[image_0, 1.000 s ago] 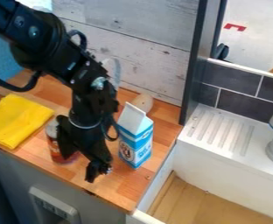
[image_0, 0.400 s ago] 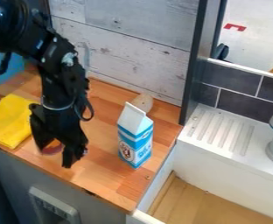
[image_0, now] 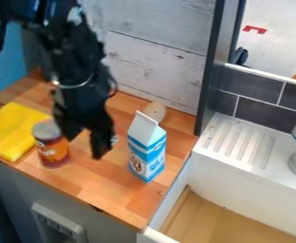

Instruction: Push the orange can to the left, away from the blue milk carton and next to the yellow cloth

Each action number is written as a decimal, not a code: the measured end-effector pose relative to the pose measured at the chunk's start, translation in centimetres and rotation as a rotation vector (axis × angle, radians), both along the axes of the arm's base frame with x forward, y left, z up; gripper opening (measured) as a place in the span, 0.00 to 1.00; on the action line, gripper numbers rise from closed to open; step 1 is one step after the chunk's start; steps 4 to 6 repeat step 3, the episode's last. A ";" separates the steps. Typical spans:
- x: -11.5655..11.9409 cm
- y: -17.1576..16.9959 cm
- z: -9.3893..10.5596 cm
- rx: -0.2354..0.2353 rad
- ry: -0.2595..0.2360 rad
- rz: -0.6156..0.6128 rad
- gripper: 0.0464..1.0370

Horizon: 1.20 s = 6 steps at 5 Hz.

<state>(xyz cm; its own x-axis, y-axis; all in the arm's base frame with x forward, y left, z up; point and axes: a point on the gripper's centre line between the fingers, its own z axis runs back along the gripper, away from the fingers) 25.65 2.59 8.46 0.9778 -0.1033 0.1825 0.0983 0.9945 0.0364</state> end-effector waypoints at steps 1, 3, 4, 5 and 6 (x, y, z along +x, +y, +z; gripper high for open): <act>1.5 -3.4 1.9 -0.054 -0.031 -0.087 0.96; 2.4 -6.5 3.5 0.013 -0.004 -0.139 0.96; 2.4 -6.5 3.5 0.013 -0.004 -0.139 0.96; 2.4 -6.5 3.5 0.013 -0.004 -0.139 0.96; 2.4 -6.5 3.5 0.013 -0.004 -0.139 0.96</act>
